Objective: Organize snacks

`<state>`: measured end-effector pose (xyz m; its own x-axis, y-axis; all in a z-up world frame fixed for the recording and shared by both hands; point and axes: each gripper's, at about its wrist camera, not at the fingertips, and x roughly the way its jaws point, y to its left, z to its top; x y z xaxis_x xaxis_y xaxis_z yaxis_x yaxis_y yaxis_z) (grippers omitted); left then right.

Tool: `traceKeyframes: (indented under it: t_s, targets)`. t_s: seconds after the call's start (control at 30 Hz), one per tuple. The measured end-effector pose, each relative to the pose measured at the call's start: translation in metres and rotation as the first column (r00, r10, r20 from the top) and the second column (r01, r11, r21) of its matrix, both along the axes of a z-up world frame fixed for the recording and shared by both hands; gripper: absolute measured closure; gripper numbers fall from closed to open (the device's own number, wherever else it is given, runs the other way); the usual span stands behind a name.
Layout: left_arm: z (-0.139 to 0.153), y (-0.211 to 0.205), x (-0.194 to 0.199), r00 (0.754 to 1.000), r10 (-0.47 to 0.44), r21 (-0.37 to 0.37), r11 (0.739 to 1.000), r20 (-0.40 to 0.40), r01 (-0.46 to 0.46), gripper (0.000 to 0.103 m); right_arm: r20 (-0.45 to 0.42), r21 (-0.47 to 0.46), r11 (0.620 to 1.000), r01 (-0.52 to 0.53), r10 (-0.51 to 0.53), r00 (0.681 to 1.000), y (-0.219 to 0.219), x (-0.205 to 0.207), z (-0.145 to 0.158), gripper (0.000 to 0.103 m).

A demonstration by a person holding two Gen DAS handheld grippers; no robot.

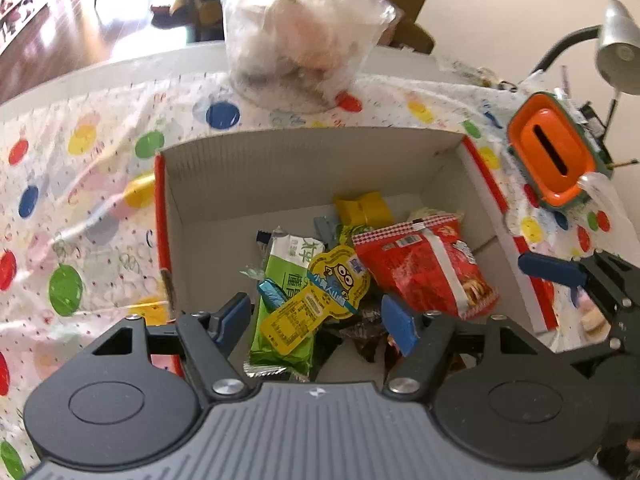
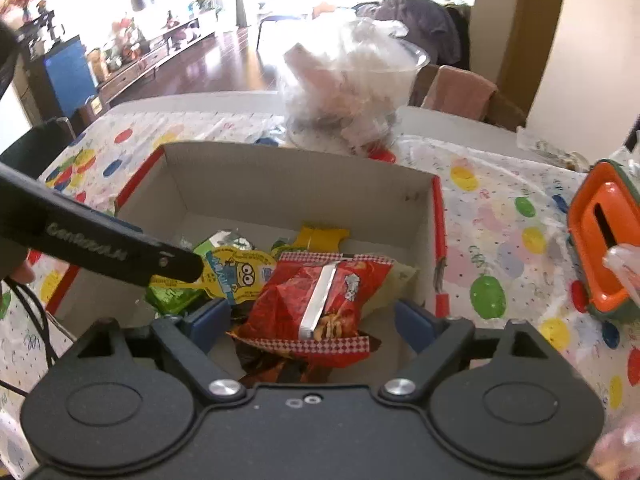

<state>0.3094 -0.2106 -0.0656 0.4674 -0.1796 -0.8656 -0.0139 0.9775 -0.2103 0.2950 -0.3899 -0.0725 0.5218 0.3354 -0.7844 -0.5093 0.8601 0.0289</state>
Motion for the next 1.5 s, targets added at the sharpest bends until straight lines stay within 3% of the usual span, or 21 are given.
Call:
traceKeyframes:
  t_s: [0.07,0.3,0.63,0.83,0.9,1.17,1.33,1.5]
  targets:
    - [0.007,0.002,-0.008,0.999,-0.012,0.013,1.000,0.031,0.011,0.027,0.028,0.028,1.000,0.014,-0.014,1.000,-0.003,-0.008,0.006,0.003]
    - [0.028,0.006,-0.038,0.987,-0.073,0.054,0.996,0.140,0.066,0.022,0.081,0.104,0.993,0.056,-0.065,0.995,-0.007,-0.034,0.029,0.001]
    - [0.053,0.019,-0.087,0.967,-0.107,0.026,0.994,0.232,0.103,0.018,0.099,0.186,0.975,0.122,-0.142,0.985,-0.015,-0.069,0.051,0.000]
    - [0.066,0.026,-0.114,0.946,-0.101,0.013,0.995,0.307,0.102,0.001,0.119,0.242,0.959,0.150,-0.183,0.976,-0.019,-0.089,0.061,0.000]
    - [0.070,0.028,-0.123,0.940,-0.096,0.012,0.995,0.326,0.098,0.001,0.122,0.254,0.956,0.145,-0.181,0.976,-0.018,-0.095,0.063,0.000]
    - [0.079,0.034,-0.146,0.931,-0.080,0.030,0.997,0.355,0.074,0.000,0.109,0.316,0.940,0.129,-0.171,0.979,-0.016,-0.112,0.068,0.000]
    - [0.082,0.033,-0.155,0.933,-0.069,0.029,0.998,0.353,0.063,0.000,0.158,0.283,0.952,0.118,-0.168,0.973,-0.011,-0.120,0.070,0.000]
    - [0.084,0.033,-0.161,0.933,-0.055,0.021,0.998,0.354,0.051,0.000,0.141,0.263,0.951,0.165,-0.207,0.968,-0.012,-0.120,0.071,0.000]
